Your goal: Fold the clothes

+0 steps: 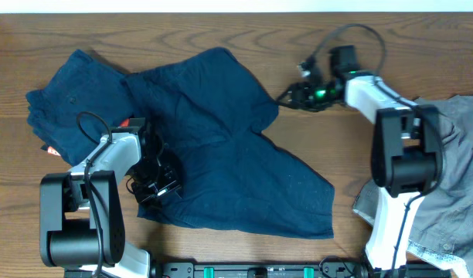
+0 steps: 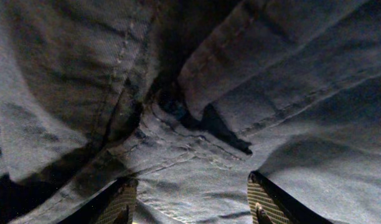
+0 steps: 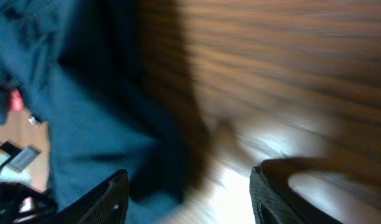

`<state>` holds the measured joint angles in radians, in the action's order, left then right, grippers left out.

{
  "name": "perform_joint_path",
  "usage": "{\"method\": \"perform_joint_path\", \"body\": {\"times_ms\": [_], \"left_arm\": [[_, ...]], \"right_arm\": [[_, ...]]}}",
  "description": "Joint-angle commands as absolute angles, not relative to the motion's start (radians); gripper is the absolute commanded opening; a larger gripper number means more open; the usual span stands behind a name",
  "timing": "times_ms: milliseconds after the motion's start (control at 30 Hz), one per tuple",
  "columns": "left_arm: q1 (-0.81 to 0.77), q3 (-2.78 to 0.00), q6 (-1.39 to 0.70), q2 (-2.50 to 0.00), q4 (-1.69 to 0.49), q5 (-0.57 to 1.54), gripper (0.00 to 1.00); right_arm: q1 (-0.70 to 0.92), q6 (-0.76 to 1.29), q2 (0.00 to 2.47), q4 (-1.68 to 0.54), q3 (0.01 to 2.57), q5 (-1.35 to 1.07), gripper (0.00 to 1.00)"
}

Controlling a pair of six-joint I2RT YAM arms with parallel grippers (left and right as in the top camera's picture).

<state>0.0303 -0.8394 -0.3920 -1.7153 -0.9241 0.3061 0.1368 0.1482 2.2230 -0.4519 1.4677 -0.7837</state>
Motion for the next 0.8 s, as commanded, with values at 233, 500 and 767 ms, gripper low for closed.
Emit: {"method": "perform_joint_path", "body": {"times_ms": [233, 500, 767], "left_arm": [[0.036, -0.83, -0.378, -1.728, -0.899, 0.268, 0.59], [0.036, -0.83, -0.378, -1.728, -0.896, 0.268, 0.59], [0.036, -0.83, -0.378, -1.728, -0.889, 0.268, 0.59]], "right_arm": [[0.196, 0.278, 2.278, -0.425, 1.462, -0.723, 0.01], [0.056, 0.167, 2.071, -0.559, 1.658, -0.722, 0.01], [0.148, -0.031, 1.924, -0.958, 1.789, -0.426, 0.05]]}}
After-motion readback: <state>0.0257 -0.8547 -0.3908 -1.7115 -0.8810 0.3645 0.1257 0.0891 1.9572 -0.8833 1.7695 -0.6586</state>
